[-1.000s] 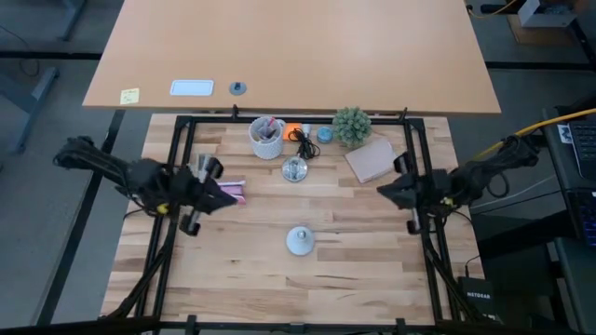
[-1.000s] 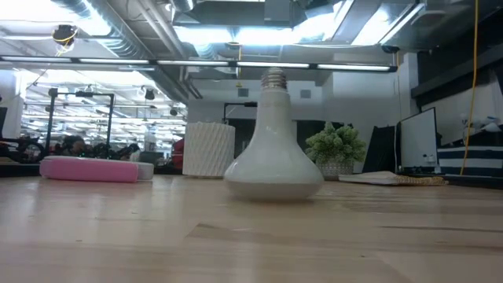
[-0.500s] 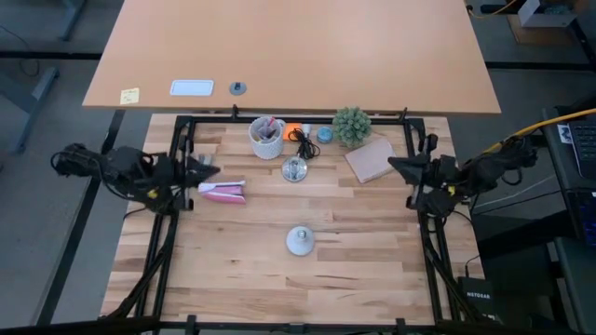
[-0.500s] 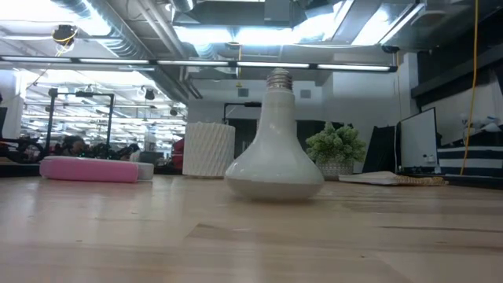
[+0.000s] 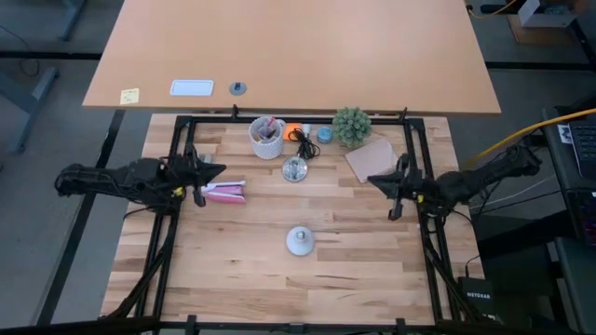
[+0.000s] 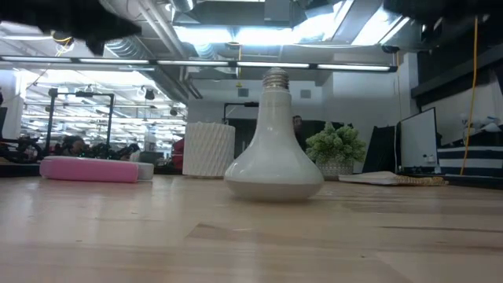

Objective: Screw lightbulb
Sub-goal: Return to Home Position

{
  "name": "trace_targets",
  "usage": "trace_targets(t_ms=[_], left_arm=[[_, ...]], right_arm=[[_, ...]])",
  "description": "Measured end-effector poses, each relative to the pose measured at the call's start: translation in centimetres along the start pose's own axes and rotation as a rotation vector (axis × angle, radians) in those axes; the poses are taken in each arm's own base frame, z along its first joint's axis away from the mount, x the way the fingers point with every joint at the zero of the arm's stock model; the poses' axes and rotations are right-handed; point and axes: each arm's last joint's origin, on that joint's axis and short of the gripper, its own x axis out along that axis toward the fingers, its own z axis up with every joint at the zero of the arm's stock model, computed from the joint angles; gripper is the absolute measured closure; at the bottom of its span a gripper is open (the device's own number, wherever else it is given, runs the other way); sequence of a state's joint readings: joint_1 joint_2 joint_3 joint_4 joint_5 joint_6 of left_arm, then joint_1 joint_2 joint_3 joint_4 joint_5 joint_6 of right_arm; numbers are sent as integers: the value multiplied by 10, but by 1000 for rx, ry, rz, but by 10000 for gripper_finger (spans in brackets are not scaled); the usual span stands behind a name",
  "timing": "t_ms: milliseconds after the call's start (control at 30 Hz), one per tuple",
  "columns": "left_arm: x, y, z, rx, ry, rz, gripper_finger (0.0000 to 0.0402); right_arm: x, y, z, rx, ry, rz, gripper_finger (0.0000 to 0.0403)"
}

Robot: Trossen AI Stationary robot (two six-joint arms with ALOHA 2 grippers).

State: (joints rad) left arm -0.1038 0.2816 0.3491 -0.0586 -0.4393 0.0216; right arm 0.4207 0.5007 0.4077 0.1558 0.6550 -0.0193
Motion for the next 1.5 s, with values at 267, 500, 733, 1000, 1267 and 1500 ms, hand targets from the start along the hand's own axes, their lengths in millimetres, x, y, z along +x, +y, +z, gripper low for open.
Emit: trace_targets(t_ms=[267, 500, 733, 1000, 1267, 1500], left_arm=[[3, 1, -50, -45, -4, 1, 401], [5, 2, -83, -69, -13, 11, 401], [5, 6, -84, -65, -7, 44, 402], [5, 7, -86, -63, 9, 53, 402], [5, 7, -92, 3, 68, 52, 401], [5, 7, -94, -8, 84, 53, 402]], right_arm=[[8, -12, -52, 101, -61, 23, 400], [9, -25, -81, 137, -20, -18, 400], [8, -29, -94, 128, 19, 16, 400], [5, -30, -111, 114, 115, 10, 400], [5, -30, -114, 102, 144, -2, 400], [5, -30, -116, 94, 158, -2, 400]])
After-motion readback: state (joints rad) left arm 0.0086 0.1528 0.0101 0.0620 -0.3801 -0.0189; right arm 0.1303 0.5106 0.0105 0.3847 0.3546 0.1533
